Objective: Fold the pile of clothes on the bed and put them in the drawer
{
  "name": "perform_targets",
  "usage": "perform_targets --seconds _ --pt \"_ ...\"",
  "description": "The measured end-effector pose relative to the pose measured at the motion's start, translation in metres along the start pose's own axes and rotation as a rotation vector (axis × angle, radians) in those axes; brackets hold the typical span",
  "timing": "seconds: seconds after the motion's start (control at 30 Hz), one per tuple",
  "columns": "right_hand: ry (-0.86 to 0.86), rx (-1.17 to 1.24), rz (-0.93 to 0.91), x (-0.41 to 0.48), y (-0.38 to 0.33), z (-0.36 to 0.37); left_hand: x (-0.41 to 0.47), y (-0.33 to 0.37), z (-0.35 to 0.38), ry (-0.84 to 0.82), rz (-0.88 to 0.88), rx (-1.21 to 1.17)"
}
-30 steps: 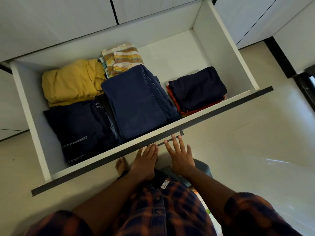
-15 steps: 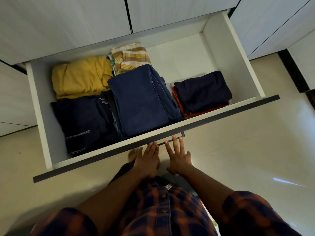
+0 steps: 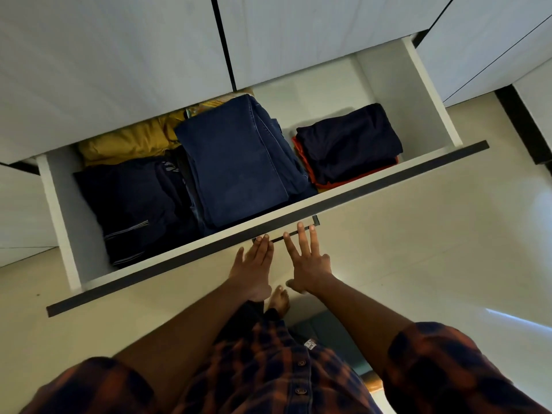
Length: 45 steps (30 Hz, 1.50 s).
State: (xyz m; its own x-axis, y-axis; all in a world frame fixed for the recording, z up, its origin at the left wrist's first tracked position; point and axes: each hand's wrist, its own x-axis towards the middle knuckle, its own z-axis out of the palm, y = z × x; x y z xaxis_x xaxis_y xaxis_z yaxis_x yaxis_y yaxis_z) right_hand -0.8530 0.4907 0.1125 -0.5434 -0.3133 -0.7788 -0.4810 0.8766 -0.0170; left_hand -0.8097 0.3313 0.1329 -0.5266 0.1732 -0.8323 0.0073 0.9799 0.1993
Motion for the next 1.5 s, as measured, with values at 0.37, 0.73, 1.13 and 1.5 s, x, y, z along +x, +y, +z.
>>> perform_targets --seconds 0.37,0.73,1.13,1.5 --pt "0.020 -0.017 0.015 0.060 -0.012 -0.076 0.037 -0.053 -0.062 0.075 -0.048 0.005" --pt "-0.096 0.069 0.012 0.149 -0.022 -0.201 0.081 -0.119 -0.179 0.112 -0.137 0.045" --pt "0.007 0.031 0.030 0.200 -0.029 -0.236 0.106 -0.172 -0.228 0.105 -0.129 0.297" --pt "0.052 0.219 -0.094 0.184 -0.018 -0.258 0.105 -0.154 -0.234 0.143 -0.127 0.035"
